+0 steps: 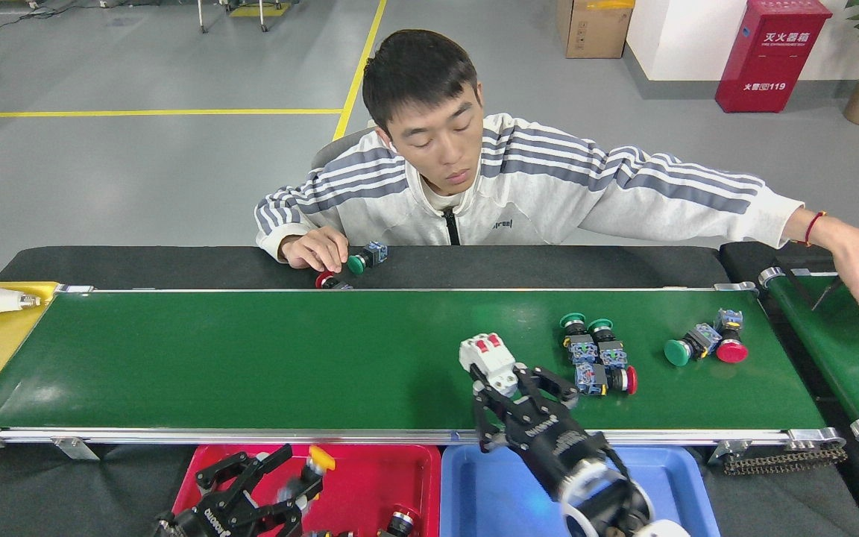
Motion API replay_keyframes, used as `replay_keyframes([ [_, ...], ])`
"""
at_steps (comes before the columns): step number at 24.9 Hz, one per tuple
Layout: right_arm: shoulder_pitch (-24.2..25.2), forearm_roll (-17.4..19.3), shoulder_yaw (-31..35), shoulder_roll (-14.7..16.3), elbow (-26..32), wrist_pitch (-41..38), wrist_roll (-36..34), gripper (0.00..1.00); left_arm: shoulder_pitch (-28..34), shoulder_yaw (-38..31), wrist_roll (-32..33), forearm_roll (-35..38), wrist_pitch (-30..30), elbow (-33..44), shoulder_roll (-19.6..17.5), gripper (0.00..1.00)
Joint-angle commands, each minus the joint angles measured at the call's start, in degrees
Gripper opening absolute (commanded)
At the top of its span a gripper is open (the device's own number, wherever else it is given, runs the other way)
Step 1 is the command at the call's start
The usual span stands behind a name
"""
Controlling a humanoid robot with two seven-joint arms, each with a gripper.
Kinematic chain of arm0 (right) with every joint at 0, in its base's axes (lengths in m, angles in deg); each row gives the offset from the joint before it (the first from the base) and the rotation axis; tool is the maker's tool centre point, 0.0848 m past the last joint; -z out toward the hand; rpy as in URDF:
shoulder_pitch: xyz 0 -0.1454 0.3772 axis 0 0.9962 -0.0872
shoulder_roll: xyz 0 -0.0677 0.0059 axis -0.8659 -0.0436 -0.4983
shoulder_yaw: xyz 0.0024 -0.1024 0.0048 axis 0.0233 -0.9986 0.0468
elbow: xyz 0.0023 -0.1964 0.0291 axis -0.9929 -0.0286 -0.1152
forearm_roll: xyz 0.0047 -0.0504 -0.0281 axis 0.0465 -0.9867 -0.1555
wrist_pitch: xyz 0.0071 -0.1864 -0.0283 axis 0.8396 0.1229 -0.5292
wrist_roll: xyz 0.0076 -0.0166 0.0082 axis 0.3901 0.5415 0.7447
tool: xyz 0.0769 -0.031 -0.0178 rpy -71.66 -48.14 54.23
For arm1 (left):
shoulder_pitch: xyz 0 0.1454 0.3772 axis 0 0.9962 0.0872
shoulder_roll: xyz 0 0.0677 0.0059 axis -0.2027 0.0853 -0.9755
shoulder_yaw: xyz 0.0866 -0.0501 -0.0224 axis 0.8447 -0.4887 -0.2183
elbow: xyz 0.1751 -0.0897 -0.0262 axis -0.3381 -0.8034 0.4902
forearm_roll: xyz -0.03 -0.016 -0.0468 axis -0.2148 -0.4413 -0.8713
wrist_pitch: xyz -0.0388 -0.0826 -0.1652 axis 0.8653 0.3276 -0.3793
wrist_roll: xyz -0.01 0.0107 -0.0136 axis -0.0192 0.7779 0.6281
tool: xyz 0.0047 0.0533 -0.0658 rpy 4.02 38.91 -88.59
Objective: Pick switch part from conveyor to tray
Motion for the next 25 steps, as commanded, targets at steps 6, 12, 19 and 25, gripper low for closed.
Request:
replay_keyframes([
  [6,10.47,2.60,21.29,-1.81,-0.06,-27.09,-0.18,1.00,1.82,-10.75,-0.75,-0.26,30.43,2.06,6.76,1.00],
  [12,11.09,1.55,26.31,-10.51,-0.77,-14.96,0.26,1.00,1.91,-11.10,-0.84,-0.17,33.34,1.71,6.58,1.00],
  [19,5.64,-11.46,21.21,-17.10,0.20,6.31,3.69,0.97,1.64,-10.04,-0.75,0.27,31.49,3.03,6.41,1.00],
  [25,-0.07,-16.21,8.64,-17.37,-0.85,16.50,6.33,0.97,-0.64,-4.24,-0.75,1.94,27.80,7.42,6.41,1.00],
])
